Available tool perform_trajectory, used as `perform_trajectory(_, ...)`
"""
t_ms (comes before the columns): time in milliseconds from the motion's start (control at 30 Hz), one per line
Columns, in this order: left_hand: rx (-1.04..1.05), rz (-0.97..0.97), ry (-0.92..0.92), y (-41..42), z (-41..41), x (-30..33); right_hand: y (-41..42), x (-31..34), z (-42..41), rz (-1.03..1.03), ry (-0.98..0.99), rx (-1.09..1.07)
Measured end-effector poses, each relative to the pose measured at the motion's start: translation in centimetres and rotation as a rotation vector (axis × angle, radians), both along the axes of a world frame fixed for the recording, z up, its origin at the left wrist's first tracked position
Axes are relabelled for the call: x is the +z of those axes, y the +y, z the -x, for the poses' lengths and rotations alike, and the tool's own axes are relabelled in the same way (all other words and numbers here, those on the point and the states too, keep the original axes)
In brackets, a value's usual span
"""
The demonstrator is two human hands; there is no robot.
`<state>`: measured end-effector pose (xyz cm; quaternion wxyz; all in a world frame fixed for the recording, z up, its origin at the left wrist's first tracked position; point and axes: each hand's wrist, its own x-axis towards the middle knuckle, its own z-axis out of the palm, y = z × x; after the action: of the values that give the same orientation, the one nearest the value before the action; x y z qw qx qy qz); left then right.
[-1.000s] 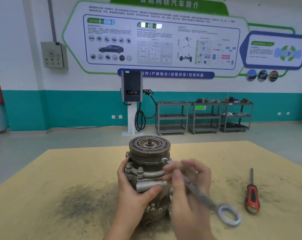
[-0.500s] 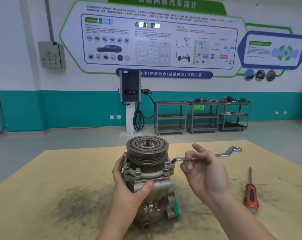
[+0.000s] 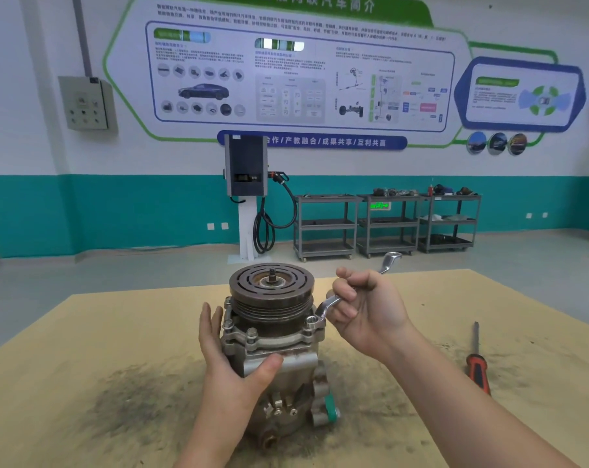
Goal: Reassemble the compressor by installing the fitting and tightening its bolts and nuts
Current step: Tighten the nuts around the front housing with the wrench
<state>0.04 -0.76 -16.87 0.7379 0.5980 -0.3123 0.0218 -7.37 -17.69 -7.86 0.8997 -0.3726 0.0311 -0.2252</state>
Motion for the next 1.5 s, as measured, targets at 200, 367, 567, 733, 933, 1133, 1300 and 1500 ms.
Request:
perform_trajectory(200, -0.123, -0.026, 0.063, 1.4, -2.8, 1.1, -0.2, -0.8, -0.4, 0.015, -0.015, 0.004)
perform_trajectory(367, -0.153, -0.240, -0.043, 1.9, -4.0, 2.4, -0.5, -1.0, 0.0, 0.044, 0.033, -0.004)
perform_trajectory(567, -0.117, -0.216, -0.041, 1.5, -3.5, 1.8, 2.3, -3.7, 1.4, -0.080, -0.162, -0.337)
perform_trajectory(733, 0.035, -0.199, -0.023, 1.0, -2.3, 1.7, 5.5, -5.2, 3.3, 0.135, -0.303, -0.625)
perform_trajectory(933, 0.193, -0.142, 0.013, 0.1, -0.7, 0.6, 9.4, -7.5, 2.6, 0.952, -0.299, -0.928)
perform_trajectory(1133, 0.090, -0.100, 0.023, 0.6, 0.1, 0.8, 8.4, -4.4, 3.9, 0.815, -0.227, -0.791)
perform_trajectory(1300, 0.015, -0.054, 0.058, 0.6, 0.7, 1.1, 3.6, -0.8, 4.0, 0.311, -0.101, -0.629)
perform_trajectory(1500, 0.022, -0.060, 0.059, 0.3, 0.4, 1.1, 0.7, -1.1, 1.7, 0.169, -0.042, -0.336)
